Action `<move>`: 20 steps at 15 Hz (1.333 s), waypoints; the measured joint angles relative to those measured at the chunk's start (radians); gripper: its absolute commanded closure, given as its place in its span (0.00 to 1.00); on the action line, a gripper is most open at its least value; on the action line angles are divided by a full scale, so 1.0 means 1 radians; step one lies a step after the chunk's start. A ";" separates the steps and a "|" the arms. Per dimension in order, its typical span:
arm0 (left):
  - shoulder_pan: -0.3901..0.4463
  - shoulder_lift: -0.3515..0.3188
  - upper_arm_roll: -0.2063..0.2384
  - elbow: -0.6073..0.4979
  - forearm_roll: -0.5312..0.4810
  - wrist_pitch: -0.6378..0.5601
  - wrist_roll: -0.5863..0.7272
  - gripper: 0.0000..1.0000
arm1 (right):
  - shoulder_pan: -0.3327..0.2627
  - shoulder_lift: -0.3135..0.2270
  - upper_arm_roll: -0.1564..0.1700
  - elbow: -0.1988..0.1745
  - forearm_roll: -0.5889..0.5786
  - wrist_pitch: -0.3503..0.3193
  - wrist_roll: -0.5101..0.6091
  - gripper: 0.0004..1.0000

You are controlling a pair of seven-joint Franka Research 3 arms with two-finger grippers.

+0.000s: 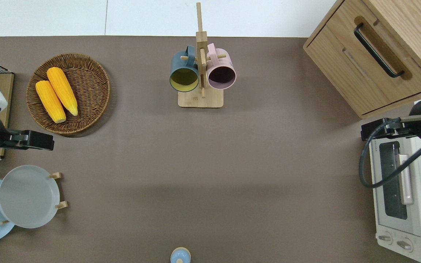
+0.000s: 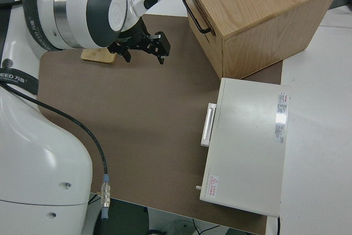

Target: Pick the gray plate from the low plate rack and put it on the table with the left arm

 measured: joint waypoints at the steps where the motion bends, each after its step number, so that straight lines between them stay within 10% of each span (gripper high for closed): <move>1: 0.000 0.001 0.000 0.000 0.000 0.000 0.000 0.00 | 0.000 0.000 0.000 0.000 0.000 0.000 0.000 0.02; 20: 0.095 0.001 0.035 0.000 0.000 -0.003 0.063 0.00 | 0.000 0.000 0.000 0.000 0.000 0.000 0.000 0.02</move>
